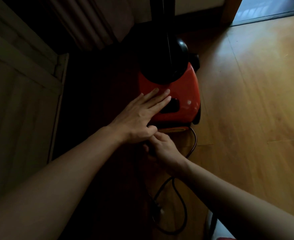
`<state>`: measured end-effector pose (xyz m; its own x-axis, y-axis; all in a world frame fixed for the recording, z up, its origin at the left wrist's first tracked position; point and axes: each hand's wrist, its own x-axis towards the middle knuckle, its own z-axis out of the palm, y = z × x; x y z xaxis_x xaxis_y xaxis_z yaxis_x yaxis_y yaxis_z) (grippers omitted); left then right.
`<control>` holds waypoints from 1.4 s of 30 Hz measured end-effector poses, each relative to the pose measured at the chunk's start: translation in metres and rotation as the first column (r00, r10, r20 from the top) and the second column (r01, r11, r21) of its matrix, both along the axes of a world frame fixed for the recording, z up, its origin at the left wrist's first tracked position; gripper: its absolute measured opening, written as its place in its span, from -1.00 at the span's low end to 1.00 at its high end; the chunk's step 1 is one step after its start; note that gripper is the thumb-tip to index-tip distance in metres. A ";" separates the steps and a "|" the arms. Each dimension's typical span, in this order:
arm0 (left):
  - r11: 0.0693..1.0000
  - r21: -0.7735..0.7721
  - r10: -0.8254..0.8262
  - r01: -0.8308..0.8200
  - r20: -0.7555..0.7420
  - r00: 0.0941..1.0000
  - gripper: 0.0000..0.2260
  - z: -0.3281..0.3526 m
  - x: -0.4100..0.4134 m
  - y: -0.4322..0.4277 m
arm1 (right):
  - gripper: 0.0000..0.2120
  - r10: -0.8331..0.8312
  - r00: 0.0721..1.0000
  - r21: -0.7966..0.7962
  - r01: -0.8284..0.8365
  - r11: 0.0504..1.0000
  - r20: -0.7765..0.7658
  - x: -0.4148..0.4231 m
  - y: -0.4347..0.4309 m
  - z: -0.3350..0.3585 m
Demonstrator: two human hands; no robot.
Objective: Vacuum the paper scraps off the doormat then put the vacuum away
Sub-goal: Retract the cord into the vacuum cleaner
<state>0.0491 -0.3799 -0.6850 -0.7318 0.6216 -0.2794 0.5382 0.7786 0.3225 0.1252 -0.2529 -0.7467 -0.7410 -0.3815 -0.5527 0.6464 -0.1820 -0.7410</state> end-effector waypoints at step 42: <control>1.000 0.011 -0.007 0.008 -0.019 1.000 -0.19 -0.004 -0.002 -0.001 | -0.69 0.045 0.997 0.084 -0.039 0.996 -0.066 -0.016 0.101 0.049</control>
<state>0.0468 -0.3813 -0.6892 -0.7322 0.6300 -0.2588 0.5502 0.7710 0.3206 0.1093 -0.1520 -0.6973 -0.7622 -0.3679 -0.5327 0.5998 -0.0918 -0.7948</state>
